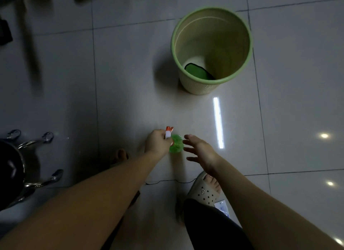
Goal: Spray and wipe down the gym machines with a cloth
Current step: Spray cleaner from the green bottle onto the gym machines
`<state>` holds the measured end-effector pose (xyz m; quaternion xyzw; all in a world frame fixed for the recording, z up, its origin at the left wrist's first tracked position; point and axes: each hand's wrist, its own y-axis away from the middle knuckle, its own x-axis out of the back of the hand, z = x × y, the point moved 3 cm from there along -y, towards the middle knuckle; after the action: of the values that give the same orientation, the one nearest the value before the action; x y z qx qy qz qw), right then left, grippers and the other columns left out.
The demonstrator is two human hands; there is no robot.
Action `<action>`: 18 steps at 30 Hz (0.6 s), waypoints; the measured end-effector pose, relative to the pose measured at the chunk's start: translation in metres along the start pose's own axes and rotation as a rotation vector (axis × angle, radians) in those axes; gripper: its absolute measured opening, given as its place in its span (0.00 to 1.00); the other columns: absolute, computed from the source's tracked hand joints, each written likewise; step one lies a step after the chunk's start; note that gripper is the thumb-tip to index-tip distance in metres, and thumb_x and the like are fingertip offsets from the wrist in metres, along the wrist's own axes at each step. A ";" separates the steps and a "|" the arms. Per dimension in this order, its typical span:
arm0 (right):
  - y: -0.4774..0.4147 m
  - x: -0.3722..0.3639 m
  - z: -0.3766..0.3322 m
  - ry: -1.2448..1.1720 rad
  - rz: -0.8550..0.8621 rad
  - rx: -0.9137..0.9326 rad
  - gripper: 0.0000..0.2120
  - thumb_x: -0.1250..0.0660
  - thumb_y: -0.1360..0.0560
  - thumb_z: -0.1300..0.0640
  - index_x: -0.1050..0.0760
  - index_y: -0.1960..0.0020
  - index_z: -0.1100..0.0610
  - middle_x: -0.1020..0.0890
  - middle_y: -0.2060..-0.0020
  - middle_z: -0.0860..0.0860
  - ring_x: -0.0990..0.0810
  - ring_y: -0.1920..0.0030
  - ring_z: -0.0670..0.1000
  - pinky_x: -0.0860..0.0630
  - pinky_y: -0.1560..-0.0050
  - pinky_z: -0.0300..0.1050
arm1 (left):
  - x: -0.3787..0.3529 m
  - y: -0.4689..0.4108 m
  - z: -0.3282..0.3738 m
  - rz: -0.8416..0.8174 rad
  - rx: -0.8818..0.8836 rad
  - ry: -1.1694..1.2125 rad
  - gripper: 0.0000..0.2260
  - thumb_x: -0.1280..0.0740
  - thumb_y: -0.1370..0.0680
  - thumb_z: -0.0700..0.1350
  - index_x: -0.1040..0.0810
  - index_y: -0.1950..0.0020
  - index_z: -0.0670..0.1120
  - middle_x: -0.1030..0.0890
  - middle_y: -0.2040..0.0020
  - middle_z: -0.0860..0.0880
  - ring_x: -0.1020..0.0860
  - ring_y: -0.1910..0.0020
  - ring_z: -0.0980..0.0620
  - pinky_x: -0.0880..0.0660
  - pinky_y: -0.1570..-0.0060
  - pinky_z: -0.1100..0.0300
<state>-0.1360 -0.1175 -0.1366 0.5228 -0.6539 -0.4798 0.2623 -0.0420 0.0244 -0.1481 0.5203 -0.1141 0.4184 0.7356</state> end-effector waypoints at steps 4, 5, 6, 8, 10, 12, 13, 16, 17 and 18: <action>0.021 -0.010 -0.017 0.473 -0.055 0.194 0.36 0.31 0.20 0.62 0.45 0.17 0.53 0.35 0.21 0.55 0.31 0.27 0.54 0.33 0.34 0.42 | 0.045 0.021 0.001 -0.069 -0.024 0.135 0.06 0.29 0.22 0.45 0.14 0.55 0.44 0.14 0.60 0.45 0.15 0.58 0.44 0.17 0.53 0.45; 0.030 -0.017 -0.025 0.622 -0.082 0.249 0.41 0.28 0.22 0.62 0.48 0.17 0.53 0.38 0.20 0.55 0.34 0.24 0.54 0.35 0.32 0.41 | 0.063 0.031 0.008 -0.101 -0.026 0.179 0.05 0.28 0.22 0.44 0.14 0.55 0.45 0.14 0.59 0.45 0.15 0.56 0.45 0.16 0.53 0.44; 0.039 -0.023 -0.031 0.737 -0.100 0.303 0.46 0.25 0.25 0.61 0.50 0.16 0.52 0.39 0.20 0.54 0.37 0.22 0.55 0.37 0.29 0.42 | 0.080 0.039 0.014 -0.129 -0.027 0.217 0.03 0.28 0.22 0.43 0.15 0.55 0.47 0.14 0.57 0.44 0.15 0.55 0.45 0.16 0.52 0.43; 0.060 -0.039 -0.048 0.882 -0.108 0.413 0.52 0.22 0.28 0.55 0.53 0.16 0.50 0.38 0.21 0.54 0.35 0.23 0.56 0.36 0.26 0.47 | 0.118 0.059 0.036 -0.167 -0.033 0.257 0.02 0.28 0.22 0.42 0.15 0.51 0.46 0.14 0.53 0.43 0.15 0.54 0.44 0.16 0.53 0.44; 0.087 -0.058 -0.073 0.967 -0.069 0.538 0.54 0.21 0.29 0.51 0.55 0.16 0.49 0.35 0.22 0.53 0.31 0.27 0.56 0.31 0.29 0.51 | 0.163 0.084 0.062 -0.200 -0.031 0.290 0.02 0.28 0.21 0.42 0.16 0.50 0.45 0.14 0.54 0.41 0.14 0.59 0.45 0.15 0.59 0.52; 0.119 -0.075 -0.104 1.005 -0.007 0.656 0.53 0.23 0.28 0.49 0.56 0.16 0.49 0.33 0.23 0.53 0.28 0.30 0.56 0.27 0.33 0.54 | 0.209 0.110 0.090 -0.235 -0.056 0.336 0.03 0.29 0.20 0.41 0.17 0.50 0.43 0.14 0.55 0.40 0.14 0.61 0.46 0.17 0.65 0.57; 0.137 -0.083 -0.121 1.010 0.016 0.708 0.53 0.23 0.27 0.48 0.56 0.16 0.49 0.32 0.23 0.53 0.27 0.31 0.56 0.26 0.34 0.55 | 0.232 0.122 0.104 -0.247 -0.070 0.361 0.04 0.30 0.20 0.40 0.17 0.48 0.41 0.14 0.55 0.38 0.13 0.60 0.44 0.17 0.65 0.56; 0.195 -0.106 -0.173 0.992 0.033 0.816 0.50 0.24 0.26 0.47 0.54 0.16 0.51 0.27 0.28 0.54 0.25 0.33 0.55 0.25 0.37 0.53 | 0.299 0.157 0.140 -0.240 -0.102 0.400 0.06 0.31 0.21 0.38 0.18 0.48 0.36 0.15 0.56 0.34 0.14 0.57 0.36 0.16 0.63 0.52; 0.216 -0.113 -0.191 0.981 0.032 0.843 0.50 0.24 0.27 0.47 0.52 0.17 0.51 0.25 0.30 0.54 0.25 0.34 0.55 0.25 0.37 0.53 | 0.320 0.169 0.151 -0.237 -0.113 0.405 0.06 0.32 0.21 0.38 0.18 0.48 0.36 0.15 0.56 0.34 0.15 0.57 0.35 0.16 0.63 0.52; 0.237 -0.120 -0.210 0.959 0.029 0.867 0.50 0.23 0.28 0.47 0.51 0.17 0.51 0.25 0.31 0.54 0.25 0.34 0.54 0.25 0.37 0.53 | 0.342 0.180 0.162 -0.232 -0.127 0.413 0.07 0.32 0.21 0.38 0.17 0.49 0.36 0.15 0.57 0.34 0.15 0.57 0.35 0.16 0.63 0.52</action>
<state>-0.0227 -0.0808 0.1803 0.7287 -0.6058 0.1181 0.2970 0.0825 0.0741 0.2485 0.3863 0.0732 0.4206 0.8176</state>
